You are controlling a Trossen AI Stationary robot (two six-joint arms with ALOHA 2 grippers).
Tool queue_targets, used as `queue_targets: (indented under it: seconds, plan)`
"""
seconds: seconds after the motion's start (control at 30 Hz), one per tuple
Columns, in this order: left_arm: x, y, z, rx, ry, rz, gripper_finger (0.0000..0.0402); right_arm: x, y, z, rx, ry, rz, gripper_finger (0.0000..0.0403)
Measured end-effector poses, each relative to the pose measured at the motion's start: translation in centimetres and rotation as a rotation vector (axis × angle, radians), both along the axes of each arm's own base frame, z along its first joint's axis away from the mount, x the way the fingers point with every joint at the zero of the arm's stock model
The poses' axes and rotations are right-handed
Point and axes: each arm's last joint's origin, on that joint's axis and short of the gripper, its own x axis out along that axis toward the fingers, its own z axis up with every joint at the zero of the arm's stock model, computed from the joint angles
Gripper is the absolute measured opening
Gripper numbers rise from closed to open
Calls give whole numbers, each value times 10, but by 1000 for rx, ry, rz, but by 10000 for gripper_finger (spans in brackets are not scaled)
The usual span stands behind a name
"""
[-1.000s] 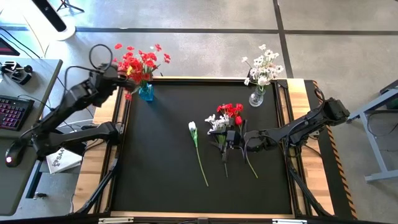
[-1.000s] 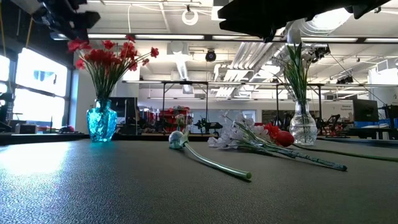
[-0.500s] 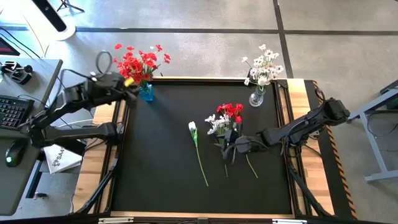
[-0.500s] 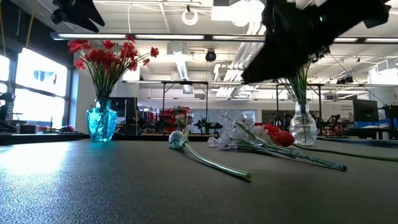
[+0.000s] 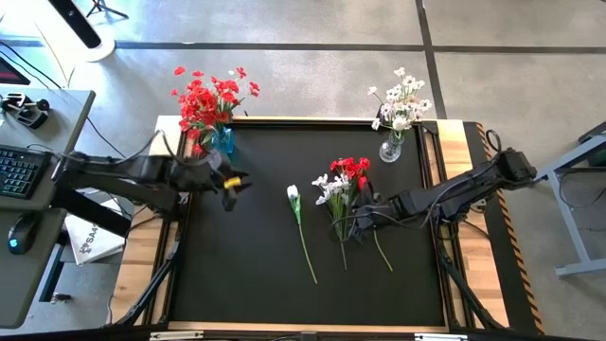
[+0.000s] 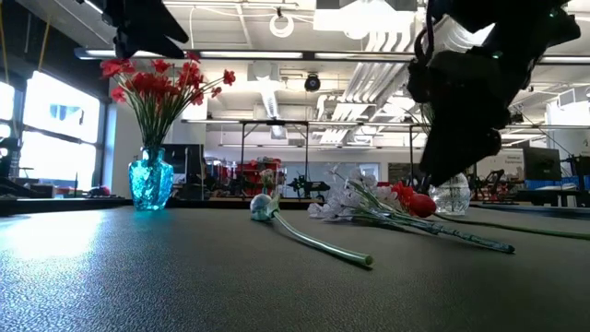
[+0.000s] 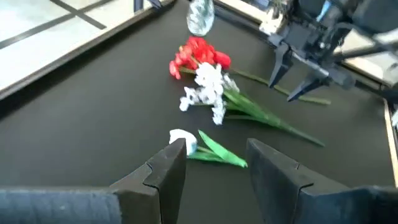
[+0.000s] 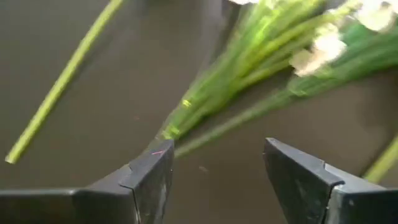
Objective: Sort flowers into vase by color
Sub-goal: Put the orange tulip into the blue vase
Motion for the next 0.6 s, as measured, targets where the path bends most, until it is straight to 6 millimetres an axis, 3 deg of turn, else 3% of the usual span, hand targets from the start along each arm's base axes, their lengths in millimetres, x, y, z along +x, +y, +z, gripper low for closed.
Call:
queue_targets:
  seconds: [0.13,0.3,0.47,0.6]
  plan:
    - [10,-16,-16,6,53,-4,154,15,5,-5,42,-56,-44,240]
    - [23,-30,-33,14,114,-1,154,39,9,-9,-37,26,-121,220]
    - [36,-38,-46,55,155,20,154,55,7,-5,-103,249,-139,199]
    - [45,-42,-56,81,197,23,154,45,2,2,-171,483,-111,178]
